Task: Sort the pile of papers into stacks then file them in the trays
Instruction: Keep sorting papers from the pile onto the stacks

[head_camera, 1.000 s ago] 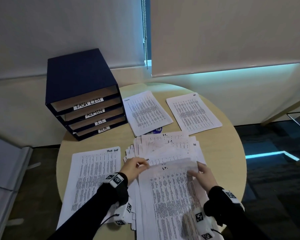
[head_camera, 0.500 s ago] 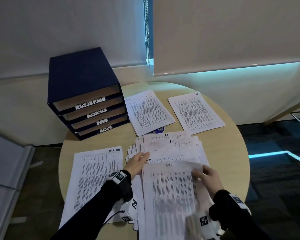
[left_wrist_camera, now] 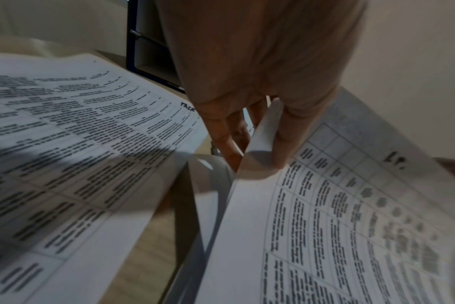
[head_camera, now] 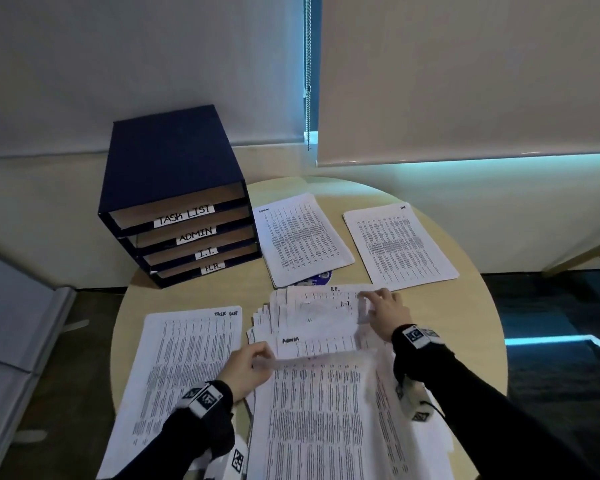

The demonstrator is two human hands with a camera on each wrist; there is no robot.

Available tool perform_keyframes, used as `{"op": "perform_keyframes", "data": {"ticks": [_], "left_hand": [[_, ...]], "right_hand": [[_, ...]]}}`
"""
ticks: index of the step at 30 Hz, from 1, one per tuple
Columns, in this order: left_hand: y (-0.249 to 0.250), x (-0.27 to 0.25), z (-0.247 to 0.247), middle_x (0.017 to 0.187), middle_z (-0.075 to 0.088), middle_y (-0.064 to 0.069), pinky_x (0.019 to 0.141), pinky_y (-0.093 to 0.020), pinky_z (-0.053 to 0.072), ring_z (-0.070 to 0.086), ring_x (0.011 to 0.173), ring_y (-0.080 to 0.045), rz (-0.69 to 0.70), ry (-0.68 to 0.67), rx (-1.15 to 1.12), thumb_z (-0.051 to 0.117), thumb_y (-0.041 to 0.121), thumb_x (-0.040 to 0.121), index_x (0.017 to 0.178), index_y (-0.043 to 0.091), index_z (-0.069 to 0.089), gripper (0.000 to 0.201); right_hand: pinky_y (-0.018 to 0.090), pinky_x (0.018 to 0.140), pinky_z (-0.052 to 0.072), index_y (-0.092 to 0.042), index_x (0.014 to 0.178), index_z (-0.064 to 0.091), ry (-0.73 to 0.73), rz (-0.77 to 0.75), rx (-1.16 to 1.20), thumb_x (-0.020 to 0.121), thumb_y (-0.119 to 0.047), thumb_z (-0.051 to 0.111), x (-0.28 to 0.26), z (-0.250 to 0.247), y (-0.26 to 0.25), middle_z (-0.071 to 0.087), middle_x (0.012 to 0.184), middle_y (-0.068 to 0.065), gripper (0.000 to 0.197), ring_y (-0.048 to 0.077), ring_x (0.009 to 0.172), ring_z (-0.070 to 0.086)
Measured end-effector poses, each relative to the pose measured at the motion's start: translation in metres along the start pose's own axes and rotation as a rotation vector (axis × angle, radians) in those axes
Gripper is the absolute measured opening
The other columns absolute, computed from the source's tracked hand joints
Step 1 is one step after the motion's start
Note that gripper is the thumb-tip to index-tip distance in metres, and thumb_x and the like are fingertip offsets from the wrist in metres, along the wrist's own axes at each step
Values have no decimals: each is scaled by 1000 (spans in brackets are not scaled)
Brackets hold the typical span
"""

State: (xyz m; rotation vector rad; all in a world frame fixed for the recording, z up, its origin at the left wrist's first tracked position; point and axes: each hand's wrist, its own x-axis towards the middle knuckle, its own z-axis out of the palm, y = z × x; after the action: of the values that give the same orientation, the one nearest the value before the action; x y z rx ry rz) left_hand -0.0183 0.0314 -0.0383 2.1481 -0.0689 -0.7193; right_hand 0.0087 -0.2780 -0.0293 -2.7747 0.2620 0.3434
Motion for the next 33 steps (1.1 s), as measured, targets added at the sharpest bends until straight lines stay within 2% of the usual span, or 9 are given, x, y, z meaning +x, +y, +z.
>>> {"op": "perform_keyframes", "data": {"ticks": [6,11,13,15,19,22,25,30,33], "left_hand": [[-8,-3,2,79,58,0,55,-20,39,53,65,-11,17,-36,16,62,7,87,82,19,54,15],[-4,-1,2,75,58,3,57,-20,41,54,63,-10,9,-42,-27,62,7,88,80,20,51,19],[-2,2,2,80,61,2,56,-18,44,58,66,-10,14,-52,-33,61,6,89,83,16,52,15],[-2,5,2,88,65,-3,61,-21,48,63,75,-15,22,-56,-47,62,7,89,87,14,53,11],[-6,7,1,94,67,-4,73,-25,53,66,87,-17,30,-28,-65,63,9,88,87,20,55,13],[-11,9,0,101,67,0,85,-33,56,66,95,-16,41,-17,-59,65,12,87,93,27,58,17],[-13,11,-1,105,69,2,90,-39,54,66,98,-14,40,-20,-79,66,11,86,103,26,62,23],[-22,16,-3,118,66,3,99,-40,50,63,108,-11,12,-53,-121,68,17,83,124,18,58,42],[-31,21,-2,130,60,2,103,-41,47,60,115,-12,-16,-57,-113,70,27,80,135,18,50,59]], "right_hand": [[50,107,27,-28,119,53,-29,26,-183,90,-28,51,13,-7,-11,38,130,5,30,24,123,32],[62,111,-1,-27,105,58,18,-110,-323,91,-31,54,9,-10,-8,11,158,-2,16,26,146,2],[65,109,-7,-30,90,56,-71,-121,-282,91,-30,55,15,-20,-11,19,157,-5,1,25,147,6],[66,110,-5,-29,89,59,-101,-137,-231,90,-28,55,17,-26,-15,47,136,-6,4,22,138,29],[57,114,15,-35,107,66,135,-339,-247,90,-22,59,0,-15,-21,63,88,-13,22,13,98,59],[49,104,33,-29,82,72,381,-525,-258,64,-14,85,-25,6,-11,65,67,-12,26,12,66,64],[47,98,29,-25,75,72,426,-570,-312,51,-10,89,-43,20,0,73,88,-10,33,14,76,69],[43,99,30,-25,78,70,417,-554,-347,51,-10,88,-52,24,4,67,120,-5,35,17,82,69],[41,98,30,-22,85,69,446,-560,-349,50,-3,84,-49,21,0,65,121,2,43,17,74,67]]}}
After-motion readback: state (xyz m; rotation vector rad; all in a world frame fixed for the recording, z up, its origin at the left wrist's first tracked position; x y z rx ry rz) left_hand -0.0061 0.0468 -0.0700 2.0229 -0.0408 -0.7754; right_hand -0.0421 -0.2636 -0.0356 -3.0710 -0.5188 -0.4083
